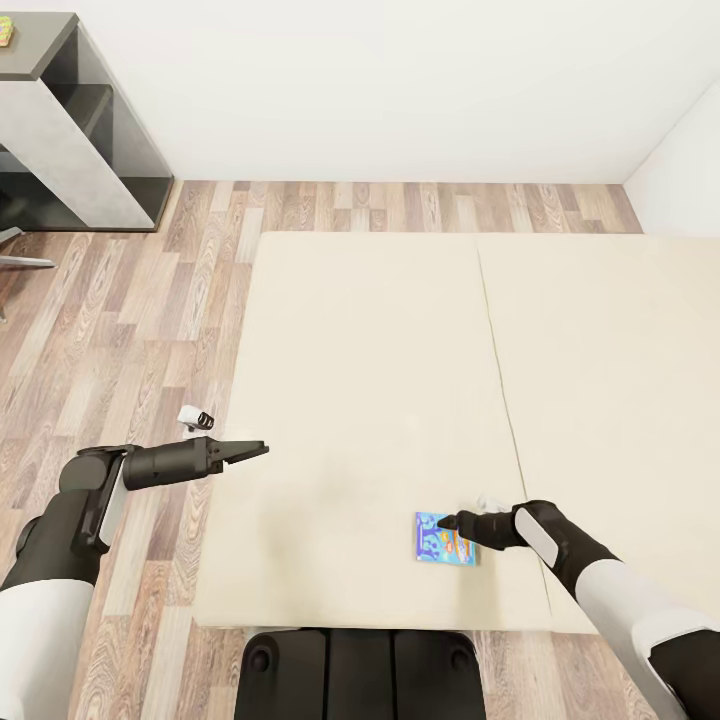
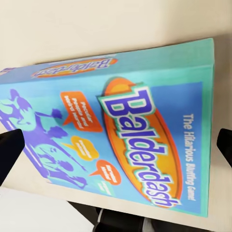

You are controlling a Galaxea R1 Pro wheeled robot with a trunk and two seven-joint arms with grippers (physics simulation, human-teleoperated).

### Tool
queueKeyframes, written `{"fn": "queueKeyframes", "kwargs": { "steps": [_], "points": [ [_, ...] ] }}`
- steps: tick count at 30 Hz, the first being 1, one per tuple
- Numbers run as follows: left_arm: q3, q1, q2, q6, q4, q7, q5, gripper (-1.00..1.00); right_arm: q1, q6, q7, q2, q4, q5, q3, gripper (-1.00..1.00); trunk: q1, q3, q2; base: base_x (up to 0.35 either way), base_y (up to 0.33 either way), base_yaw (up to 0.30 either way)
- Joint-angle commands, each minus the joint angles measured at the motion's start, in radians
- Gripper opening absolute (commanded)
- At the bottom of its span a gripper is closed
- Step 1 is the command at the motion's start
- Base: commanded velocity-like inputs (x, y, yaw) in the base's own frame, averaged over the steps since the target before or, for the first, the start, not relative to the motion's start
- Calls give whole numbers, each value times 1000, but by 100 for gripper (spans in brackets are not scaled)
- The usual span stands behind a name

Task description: Put all the toys in the child's room - the three board games (two on the bed and one on the table), the two jigsaw puzzles on the table, and the tennis ball on the table - inside the toy box on the table in the child's room.

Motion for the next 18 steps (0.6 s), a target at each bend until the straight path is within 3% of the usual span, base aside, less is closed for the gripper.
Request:
{"fn": "queueKeyframes", "kwargs": {
  "steps": [1, 18],
  "points": [
    [0, 0, 0, 11, 0, -4, -1, 100, 0, 3, 4, -1, 0, 2, 4, 100, 1, -1, -2, 0, 0, 0],
    [0, 0, 0, 11, 0, -4, -2, 100, 0, 3, 6, -2, 3, 3, 6, 100, 1, -1, -2, 0, 0, 0]
  ]
}}
